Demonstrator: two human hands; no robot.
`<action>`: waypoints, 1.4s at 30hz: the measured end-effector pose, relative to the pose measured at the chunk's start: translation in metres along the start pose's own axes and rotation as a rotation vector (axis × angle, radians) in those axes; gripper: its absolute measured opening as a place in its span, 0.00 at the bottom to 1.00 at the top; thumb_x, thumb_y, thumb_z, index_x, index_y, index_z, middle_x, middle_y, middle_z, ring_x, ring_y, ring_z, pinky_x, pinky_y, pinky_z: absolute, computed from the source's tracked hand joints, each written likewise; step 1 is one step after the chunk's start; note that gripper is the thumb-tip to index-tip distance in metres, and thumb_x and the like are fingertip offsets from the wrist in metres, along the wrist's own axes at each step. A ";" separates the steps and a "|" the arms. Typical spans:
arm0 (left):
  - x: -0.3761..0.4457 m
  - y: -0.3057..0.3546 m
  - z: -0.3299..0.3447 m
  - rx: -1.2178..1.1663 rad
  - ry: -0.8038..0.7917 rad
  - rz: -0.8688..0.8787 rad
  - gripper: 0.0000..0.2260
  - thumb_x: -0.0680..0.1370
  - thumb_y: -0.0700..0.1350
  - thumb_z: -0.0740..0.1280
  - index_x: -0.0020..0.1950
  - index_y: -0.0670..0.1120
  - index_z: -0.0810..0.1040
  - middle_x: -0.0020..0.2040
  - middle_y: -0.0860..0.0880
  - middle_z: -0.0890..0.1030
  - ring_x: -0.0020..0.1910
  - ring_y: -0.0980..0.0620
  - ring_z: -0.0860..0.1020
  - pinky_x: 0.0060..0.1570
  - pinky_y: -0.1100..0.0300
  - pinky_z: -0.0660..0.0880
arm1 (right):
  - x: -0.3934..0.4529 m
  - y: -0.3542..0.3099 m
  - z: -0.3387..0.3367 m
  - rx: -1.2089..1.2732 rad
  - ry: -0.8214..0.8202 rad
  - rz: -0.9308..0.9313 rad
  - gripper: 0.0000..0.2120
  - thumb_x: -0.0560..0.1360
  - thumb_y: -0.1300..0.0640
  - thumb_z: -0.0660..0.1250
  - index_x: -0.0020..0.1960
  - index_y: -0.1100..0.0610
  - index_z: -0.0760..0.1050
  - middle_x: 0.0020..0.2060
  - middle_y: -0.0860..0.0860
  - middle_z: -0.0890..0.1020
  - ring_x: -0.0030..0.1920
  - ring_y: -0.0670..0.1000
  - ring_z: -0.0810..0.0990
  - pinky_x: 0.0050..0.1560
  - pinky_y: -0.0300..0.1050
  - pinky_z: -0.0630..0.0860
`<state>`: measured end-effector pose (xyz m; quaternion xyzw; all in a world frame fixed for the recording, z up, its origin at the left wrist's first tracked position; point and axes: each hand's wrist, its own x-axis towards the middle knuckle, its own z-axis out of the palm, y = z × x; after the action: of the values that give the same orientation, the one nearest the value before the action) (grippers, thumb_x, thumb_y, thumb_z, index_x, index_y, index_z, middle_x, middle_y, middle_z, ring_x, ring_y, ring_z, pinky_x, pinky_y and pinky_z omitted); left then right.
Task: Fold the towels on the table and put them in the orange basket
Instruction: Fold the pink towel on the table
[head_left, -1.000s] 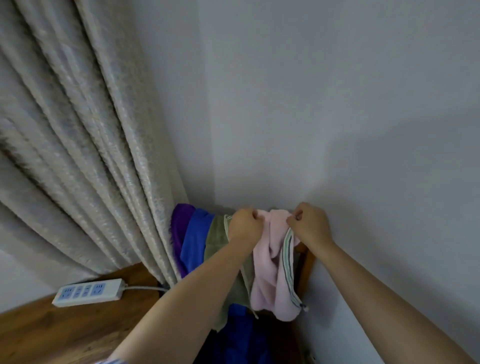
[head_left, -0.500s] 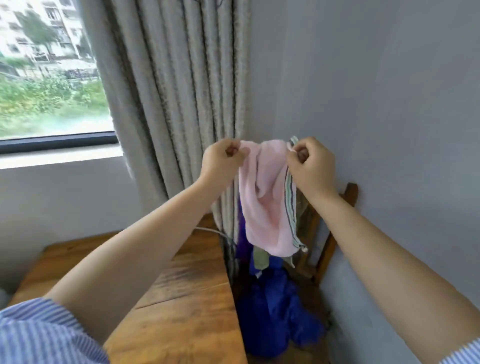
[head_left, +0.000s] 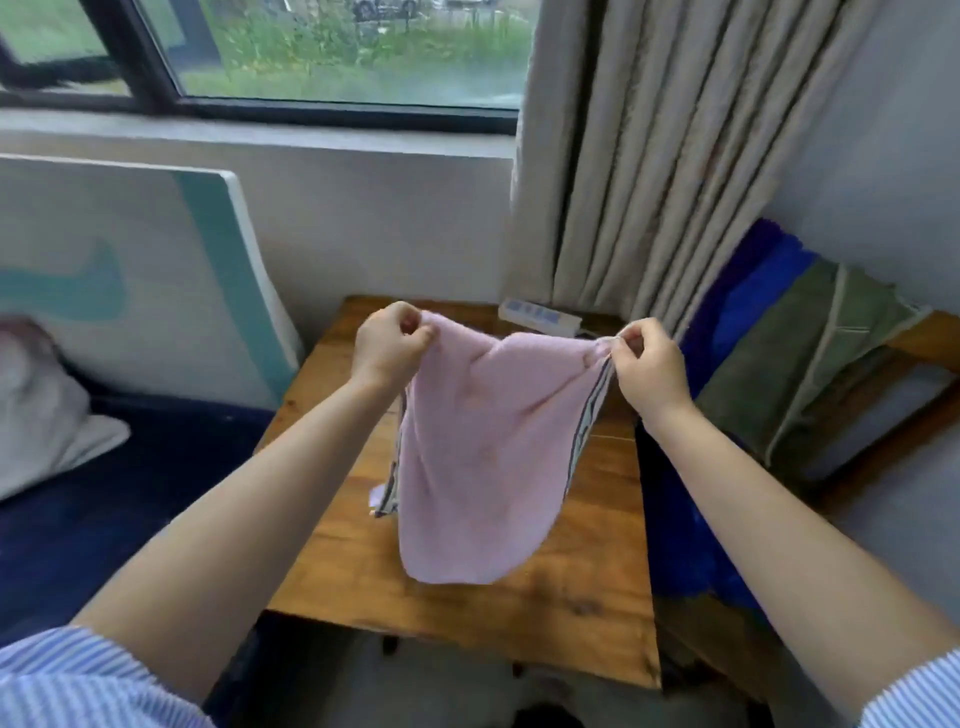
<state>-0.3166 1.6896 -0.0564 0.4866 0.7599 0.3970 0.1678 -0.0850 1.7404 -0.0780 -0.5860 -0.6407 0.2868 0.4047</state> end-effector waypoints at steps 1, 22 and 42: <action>-0.007 -0.023 -0.002 0.013 0.005 -0.054 0.05 0.75 0.41 0.65 0.46 0.40 0.77 0.44 0.41 0.79 0.46 0.45 0.76 0.45 0.57 0.69 | -0.008 0.014 0.013 0.022 -0.024 0.065 0.04 0.76 0.64 0.59 0.47 0.63 0.72 0.40 0.54 0.73 0.44 0.52 0.70 0.43 0.42 0.65; -0.179 -0.186 0.110 0.064 -0.298 -0.764 0.18 0.79 0.43 0.57 0.30 0.44 0.71 0.40 0.38 0.75 0.40 0.47 0.69 0.37 0.59 0.61 | -0.130 0.187 0.075 -0.535 -0.627 0.439 0.09 0.77 0.58 0.59 0.40 0.60 0.70 0.39 0.56 0.75 0.37 0.53 0.73 0.29 0.39 0.65; -0.172 -0.171 0.152 0.218 -0.458 -0.571 0.12 0.78 0.39 0.57 0.56 0.34 0.75 0.59 0.34 0.74 0.58 0.38 0.72 0.56 0.50 0.69 | -0.126 0.194 0.063 -0.320 -0.623 0.467 0.11 0.77 0.62 0.58 0.39 0.63 0.73 0.41 0.62 0.78 0.40 0.56 0.74 0.41 0.41 0.69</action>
<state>-0.2421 1.5698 -0.3056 0.3465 0.8454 0.1321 0.3845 -0.0401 1.6523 -0.2968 -0.6561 -0.6191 0.4312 0.0197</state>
